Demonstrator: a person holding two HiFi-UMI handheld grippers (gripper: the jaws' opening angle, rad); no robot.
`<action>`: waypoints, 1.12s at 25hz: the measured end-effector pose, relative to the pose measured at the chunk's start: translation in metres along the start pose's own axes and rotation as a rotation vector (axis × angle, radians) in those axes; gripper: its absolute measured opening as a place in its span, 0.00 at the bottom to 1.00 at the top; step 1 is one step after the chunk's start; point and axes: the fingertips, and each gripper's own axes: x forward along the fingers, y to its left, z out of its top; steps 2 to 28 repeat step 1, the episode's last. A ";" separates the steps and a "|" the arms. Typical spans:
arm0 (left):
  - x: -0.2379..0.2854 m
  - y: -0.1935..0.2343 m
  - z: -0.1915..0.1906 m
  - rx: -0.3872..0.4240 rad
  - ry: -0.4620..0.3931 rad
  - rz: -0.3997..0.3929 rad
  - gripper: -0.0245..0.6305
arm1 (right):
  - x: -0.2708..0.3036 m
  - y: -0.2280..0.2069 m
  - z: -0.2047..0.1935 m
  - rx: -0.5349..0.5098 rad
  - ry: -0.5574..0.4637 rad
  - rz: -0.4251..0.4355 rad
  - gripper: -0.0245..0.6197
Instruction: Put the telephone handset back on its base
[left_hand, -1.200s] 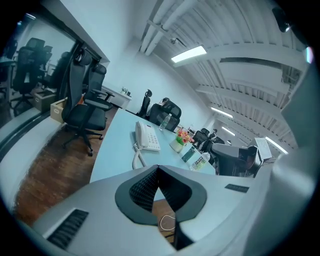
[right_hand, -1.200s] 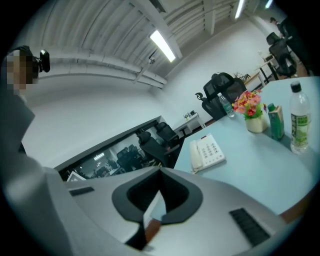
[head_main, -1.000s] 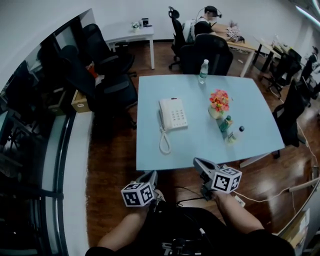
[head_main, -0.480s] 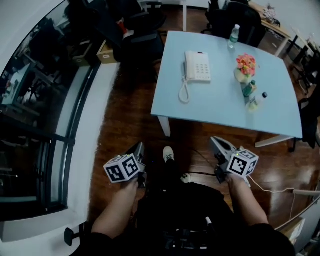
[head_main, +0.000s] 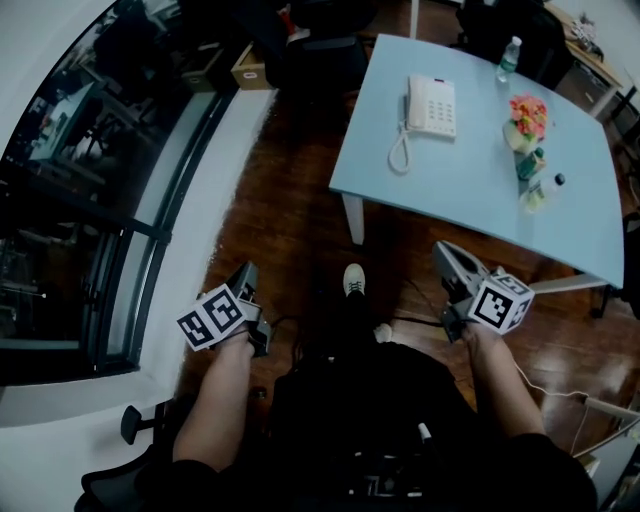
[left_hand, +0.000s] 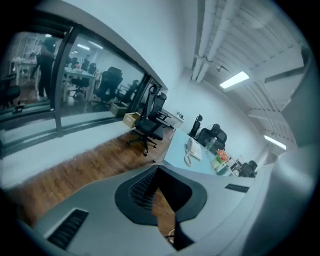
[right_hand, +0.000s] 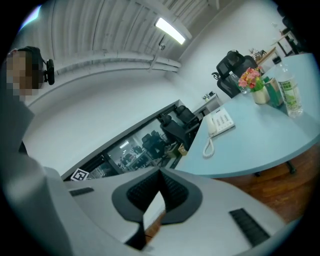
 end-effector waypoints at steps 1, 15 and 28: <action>-0.002 0.001 0.005 -0.022 -0.005 -0.007 0.04 | 0.002 0.003 0.006 -0.008 -0.017 0.006 0.05; -0.002 0.001 0.005 -0.022 -0.005 -0.007 0.04 | 0.002 0.003 0.006 -0.008 -0.017 0.006 0.05; -0.002 0.001 0.005 -0.022 -0.005 -0.007 0.04 | 0.002 0.003 0.006 -0.008 -0.017 0.006 0.05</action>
